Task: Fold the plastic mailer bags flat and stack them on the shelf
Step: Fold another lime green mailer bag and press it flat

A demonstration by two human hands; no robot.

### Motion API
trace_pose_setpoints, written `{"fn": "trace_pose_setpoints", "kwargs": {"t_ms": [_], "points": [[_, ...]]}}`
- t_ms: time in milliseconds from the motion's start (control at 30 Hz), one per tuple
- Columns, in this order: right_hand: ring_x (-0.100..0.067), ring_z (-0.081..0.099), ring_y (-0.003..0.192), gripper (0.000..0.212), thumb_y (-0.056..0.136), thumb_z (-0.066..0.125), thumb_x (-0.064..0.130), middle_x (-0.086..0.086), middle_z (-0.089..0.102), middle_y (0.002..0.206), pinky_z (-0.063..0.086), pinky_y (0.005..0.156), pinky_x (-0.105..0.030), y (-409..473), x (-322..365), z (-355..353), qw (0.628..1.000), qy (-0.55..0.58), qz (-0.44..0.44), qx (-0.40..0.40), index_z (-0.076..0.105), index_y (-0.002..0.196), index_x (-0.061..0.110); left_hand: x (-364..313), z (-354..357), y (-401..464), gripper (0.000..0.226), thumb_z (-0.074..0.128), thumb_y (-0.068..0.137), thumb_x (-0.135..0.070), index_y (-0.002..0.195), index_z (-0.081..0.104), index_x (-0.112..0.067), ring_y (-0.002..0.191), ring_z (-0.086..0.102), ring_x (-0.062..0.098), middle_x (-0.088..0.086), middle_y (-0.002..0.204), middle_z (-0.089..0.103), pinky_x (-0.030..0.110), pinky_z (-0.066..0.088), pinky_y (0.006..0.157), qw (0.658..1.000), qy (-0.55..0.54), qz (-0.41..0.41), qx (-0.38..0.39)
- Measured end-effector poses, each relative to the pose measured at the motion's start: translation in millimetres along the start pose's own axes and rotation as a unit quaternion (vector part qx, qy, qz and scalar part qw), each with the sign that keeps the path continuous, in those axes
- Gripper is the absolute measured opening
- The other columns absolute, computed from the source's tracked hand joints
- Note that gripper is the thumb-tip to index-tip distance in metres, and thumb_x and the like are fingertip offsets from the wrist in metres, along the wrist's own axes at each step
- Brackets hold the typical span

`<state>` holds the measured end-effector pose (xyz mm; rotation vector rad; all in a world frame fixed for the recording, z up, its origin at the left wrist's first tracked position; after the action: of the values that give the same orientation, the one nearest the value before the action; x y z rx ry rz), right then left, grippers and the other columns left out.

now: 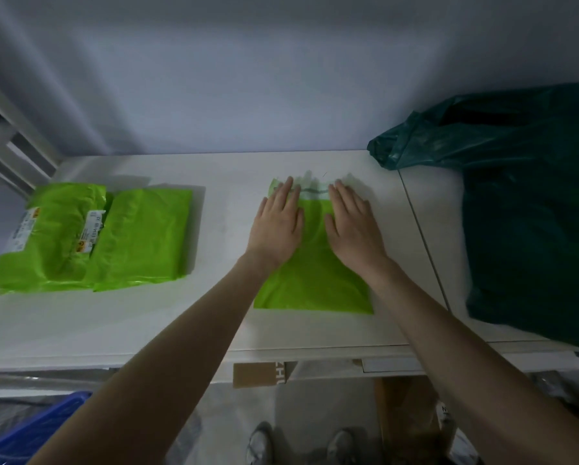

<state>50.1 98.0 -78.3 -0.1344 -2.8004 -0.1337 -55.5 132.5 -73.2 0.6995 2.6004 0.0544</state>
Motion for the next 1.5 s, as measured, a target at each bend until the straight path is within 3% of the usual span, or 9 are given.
{"fn": "trace_pose_setpoints", "kwargs": {"t_ms": [133,333,733,967,1067,1167,1300,1433,1500], "points": [[-0.016,-0.001,0.146,0.052,0.102,0.019,0.029,-0.002,0.002,0.159,0.004,0.119,-0.043,17,5,30,0.996,-0.042,-0.032,0.074,0.007,0.15,0.013,1,30,12,0.053,0.025,0.102,-0.028,0.151,0.012,-0.012,0.146,0.004,0.019,0.004,0.159,0.006,0.037,0.005,0.118,0.994,0.079,0.041,0.069],[-0.017,-0.01,0.145,0.056,0.101,0.016,0.04,-0.002,-0.007,0.159,-0.002,0.118,-0.04,16,-10,48,0.992,-0.059,-0.005,0.107,0.002,0.151,0.019,24,48,6,0.056,0.021,0.099,-0.045,0.15,0.002,-0.032,0.145,-0.015,0.024,-0.002,0.158,-0.011,0.045,-0.008,0.116,0.987,0.085,-0.025,0.135],[-0.018,-0.011,0.145,0.075,0.095,0.024,0.053,-0.006,-0.008,0.159,-0.004,0.118,-0.047,12,-29,38,0.992,-0.041,0.098,0.063,-0.002,0.15,0.01,41,38,6,0.089,0.028,0.086,-0.07,0.151,0.0,-0.016,0.146,-0.008,0.014,0.001,0.159,-0.007,0.044,-0.001,0.118,0.988,0.082,-0.113,0.073],[-0.016,0.004,0.145,0.078,0.089,0.036,0.06,-0.001,0.008,0.158,0.008,0.116,-0.043,14,-35,27,0.996,-0.028,0.088,0.015,0.012,0.148,0.017,51,23,11,0.082,0.032,0.084,-0.07,0.149,0.016,-0.023,0.144,0.011,0.014,-0.006,0.157,0.015,0.04,0.011,0.114,0.992,0.062,-0.11,0.026],[-0.014,0.003,0.146,0.078,0.09,0.034,0.061,0.002,0.004,0.159,0.008,0.117,-0.041,13,-37,29,0.997,-0.022,0.076,0.019,0.006,0.15,0.019,52,28,8,0.07,0.019,0.091,-0.064,0.151,0.008,-0.028,0.145,0.005,0.014,-0.006,0.159,0.006,0.042,0.005,0.116,0.992,0.072,-0.095,0.038],[-0.015,0.007,0.146,0.068,0.096,0.035,0.047,-0.002,0.006,0.159,0.012,0.118,-0.04,9,-31,14,0.996,0.052,0.047,-0.051,0.009,0.15,0.015,56,18,4,0.061,0.015,0.096,-0.055,0.151,0.005,-0.029,0.146,0.003,0.017,-0.002,0.159,0.002,0.043,0.003,0.116,0.992,0.054,-0.114,-0.005],[-0.016,0.019,0.142,0.055,0.094,0.046,0.012,-0.003,0.02,0.156,0.017,0.115,-0.023,-7,-27,-18,0.972,0.171,0.001,-0.163,0.027,0.146,0.009,47,-7,-10,0.067,0.012,0.09,-0.052,0.142,0.035,-0.016,0.135,0.033,0.026,0.008,0.148,0.036,0.042,0.027,0.107,0.991,0.045,-0.093,-0.082],[-0.016,0.02,0.142,0.065,0.08,0.049,-0.009,-0.001,0.02,0.155,0.013,0.108,-0.006,-23,-31,-33,0.965,0.192,0.0,-0.181,0.036,0.141,0.009,58,-14,-24,0.052,0.042,0.093,-0.043,0.135,0.04,-0.013,0.121,0.041,0.029,0.009,0.132,0.045,0.042,0.034,0.096,0.989,0.02,-0.126,-0.075],[-0.022,0.031,0.135,0.058,0.078,0.051,-0.009,-0.008,0.03,0.149,0.021,0.107,-0.012,-30,-39,-38,0.967,0.176,0.022,-0.183,0.045,0.134,0.006,59,-14,-29,0.052,0.053,0.091,-0.039,0.133,0.041,-0.012,0.118,0.044,0.031,0.01,0.129,0.048,0.043,0.037,0.094,0.989,-0.024,-0.136,-0.059]]}}
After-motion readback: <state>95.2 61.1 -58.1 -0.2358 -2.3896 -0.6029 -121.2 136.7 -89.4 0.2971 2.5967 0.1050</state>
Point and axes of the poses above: each hand's wrist, its own y-axis towards the middle knuckle, its own z-axis out of the palm, x = y × z, the point moved 10 cm from there along y, towards the middle knuckle
